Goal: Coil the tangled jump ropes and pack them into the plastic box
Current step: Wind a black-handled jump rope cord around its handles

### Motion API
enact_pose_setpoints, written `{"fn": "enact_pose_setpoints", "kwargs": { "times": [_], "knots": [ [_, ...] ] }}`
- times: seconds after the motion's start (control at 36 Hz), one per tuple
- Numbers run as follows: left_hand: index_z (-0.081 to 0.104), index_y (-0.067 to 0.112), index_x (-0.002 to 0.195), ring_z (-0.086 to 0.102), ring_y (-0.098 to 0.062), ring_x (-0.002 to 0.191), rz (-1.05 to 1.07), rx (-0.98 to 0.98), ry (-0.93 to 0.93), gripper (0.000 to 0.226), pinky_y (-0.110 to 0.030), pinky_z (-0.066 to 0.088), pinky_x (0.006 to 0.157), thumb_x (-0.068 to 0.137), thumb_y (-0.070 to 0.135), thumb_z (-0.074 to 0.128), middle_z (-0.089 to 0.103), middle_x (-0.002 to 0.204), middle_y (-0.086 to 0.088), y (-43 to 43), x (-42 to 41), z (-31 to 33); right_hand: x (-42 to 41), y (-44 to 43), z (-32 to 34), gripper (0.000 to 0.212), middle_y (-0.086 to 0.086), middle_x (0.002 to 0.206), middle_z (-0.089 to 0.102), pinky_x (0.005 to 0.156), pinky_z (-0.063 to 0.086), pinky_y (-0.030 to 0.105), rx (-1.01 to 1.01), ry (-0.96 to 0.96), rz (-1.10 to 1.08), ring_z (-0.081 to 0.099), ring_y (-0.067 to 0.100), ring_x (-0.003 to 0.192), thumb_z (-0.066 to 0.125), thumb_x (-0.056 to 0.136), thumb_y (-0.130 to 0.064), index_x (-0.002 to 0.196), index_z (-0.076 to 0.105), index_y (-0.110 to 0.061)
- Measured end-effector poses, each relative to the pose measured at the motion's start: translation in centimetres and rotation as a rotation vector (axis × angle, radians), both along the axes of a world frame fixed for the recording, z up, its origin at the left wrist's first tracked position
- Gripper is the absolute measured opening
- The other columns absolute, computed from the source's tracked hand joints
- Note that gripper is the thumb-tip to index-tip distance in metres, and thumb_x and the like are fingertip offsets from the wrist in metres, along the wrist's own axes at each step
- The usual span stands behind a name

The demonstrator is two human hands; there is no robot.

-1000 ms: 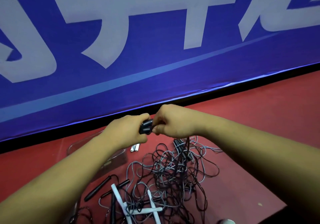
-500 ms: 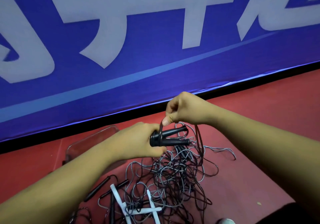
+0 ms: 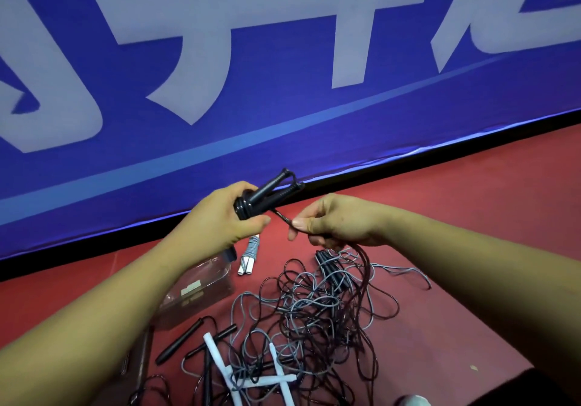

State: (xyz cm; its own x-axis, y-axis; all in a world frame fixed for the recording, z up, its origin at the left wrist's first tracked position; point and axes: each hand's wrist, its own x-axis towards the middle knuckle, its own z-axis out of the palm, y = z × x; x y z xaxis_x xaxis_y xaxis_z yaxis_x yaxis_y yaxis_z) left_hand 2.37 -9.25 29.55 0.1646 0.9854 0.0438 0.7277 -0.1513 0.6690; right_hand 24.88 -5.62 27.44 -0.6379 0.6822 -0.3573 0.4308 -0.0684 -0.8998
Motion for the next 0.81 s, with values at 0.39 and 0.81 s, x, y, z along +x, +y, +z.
{"fn": "enact_pose_setpoints", "kwargs": {
  "times": [0.39,0.81],
  "knots": [
    [0.046,0.043,0.107,0.055,-0.01,0.057,-0.055,0.012,0.312,0.04,-0.03,0.045,0.058,0.082,0.023,0.069,0.06,0.071,0.005,1.2,-1.1,-2.2,-3.3,-1.6,2.8,0.023,-0.002,0.054,0.041,0.046,0.028,0.02,0.576,-0.329,0.206,0.034,0.008,0.044,0.061,0.095,-0.019,0.077,0.067,-0.005],
    [0.058,0.036,0.094,0.055,-0.006,0.06,-0.306,-0.062,0.407,0.04,-0.029,0.043,0.058,0.074,0.07,0.067,0.06,0.065,0.012,-0.4,1.9,-1.7,-2.1,0.0,3.2,0.029,0.002,0.064,0.063,0.056,0.042,0.031,0.736,-0.23,-0.04,0.05,0.01,0.055,0.087,0.067,-0.037,0.074,0.068,-0.016]
  ]
}}
